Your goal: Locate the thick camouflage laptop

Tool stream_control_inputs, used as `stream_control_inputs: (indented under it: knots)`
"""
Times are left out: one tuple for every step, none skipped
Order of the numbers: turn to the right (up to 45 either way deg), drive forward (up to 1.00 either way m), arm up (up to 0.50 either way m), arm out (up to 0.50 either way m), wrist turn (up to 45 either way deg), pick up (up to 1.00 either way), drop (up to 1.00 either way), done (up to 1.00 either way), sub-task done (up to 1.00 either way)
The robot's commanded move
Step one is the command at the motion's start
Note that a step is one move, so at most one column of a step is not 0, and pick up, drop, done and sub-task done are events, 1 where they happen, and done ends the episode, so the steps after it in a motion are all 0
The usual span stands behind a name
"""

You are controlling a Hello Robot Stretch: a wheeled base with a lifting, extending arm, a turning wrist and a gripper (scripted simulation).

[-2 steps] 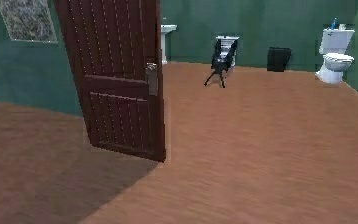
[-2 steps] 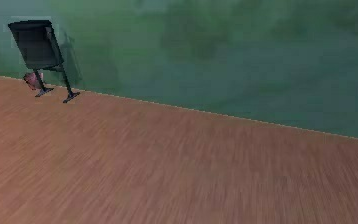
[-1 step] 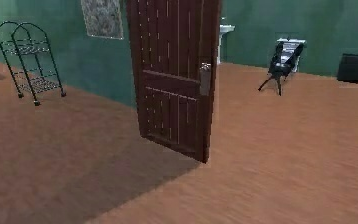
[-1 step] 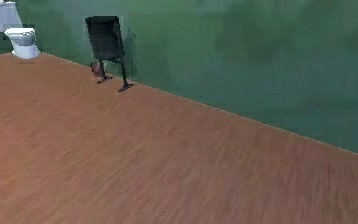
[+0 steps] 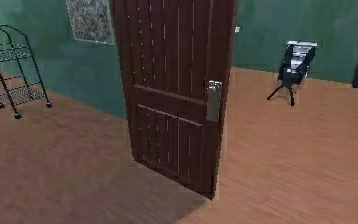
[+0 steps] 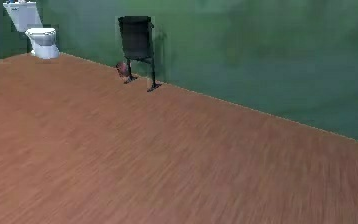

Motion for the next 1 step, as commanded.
stream_control_inputs:
  knots:
    - [-45.0, 0.0, 0.0, 0.0, 0.0, 0.0, 0.0, 0.0, 0.0]
